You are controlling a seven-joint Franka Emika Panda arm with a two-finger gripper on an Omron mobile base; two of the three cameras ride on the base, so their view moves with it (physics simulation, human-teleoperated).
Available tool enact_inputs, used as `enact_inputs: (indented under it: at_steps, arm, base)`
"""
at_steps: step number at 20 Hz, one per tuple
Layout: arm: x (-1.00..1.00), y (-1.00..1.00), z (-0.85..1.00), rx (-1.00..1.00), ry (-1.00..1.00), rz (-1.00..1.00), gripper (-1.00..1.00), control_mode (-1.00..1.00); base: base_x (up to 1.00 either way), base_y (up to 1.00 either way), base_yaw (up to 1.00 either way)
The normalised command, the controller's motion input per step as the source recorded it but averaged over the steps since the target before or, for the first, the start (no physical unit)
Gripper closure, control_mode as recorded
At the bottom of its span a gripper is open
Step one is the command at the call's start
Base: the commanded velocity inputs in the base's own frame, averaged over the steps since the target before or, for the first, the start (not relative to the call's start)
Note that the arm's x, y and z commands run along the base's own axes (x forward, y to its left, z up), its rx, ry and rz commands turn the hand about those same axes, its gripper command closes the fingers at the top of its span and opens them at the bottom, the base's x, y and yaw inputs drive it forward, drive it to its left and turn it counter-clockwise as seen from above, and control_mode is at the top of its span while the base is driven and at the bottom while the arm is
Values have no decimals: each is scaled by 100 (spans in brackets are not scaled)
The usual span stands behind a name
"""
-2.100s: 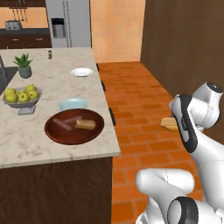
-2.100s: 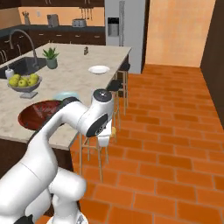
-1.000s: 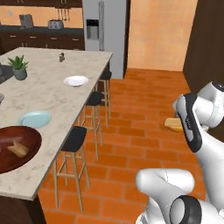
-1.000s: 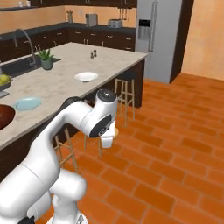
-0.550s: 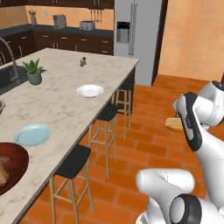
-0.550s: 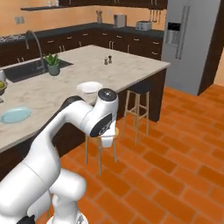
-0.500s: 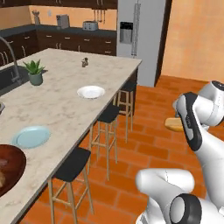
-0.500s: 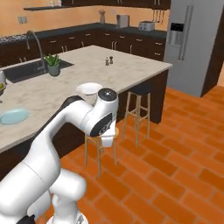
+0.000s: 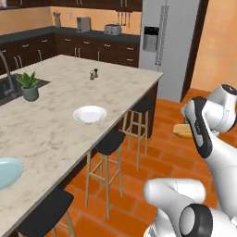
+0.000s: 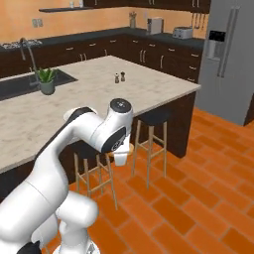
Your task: Place one bun and one sausage from the bowl on each plate.
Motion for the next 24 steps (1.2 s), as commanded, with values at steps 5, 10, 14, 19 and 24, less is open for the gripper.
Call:
enact_inputs:
  at_steps: [5,10,14,19,24]
  arm:
    - [0,0,0,0,0,0,100,100]
    - [0,0,0,0,0,0,100,100]
    - [0,0,0,0,0,0,100,100]
    - [100,70,-10,-3,1,4,100,-100]
    - [100,96,-49,-3,14,0,100,-100]
  base:
    - [92,-58,53]
    - [97,-18,57]
    - [100,16,25]
    - [0,0,0]
    - [0,0,0]
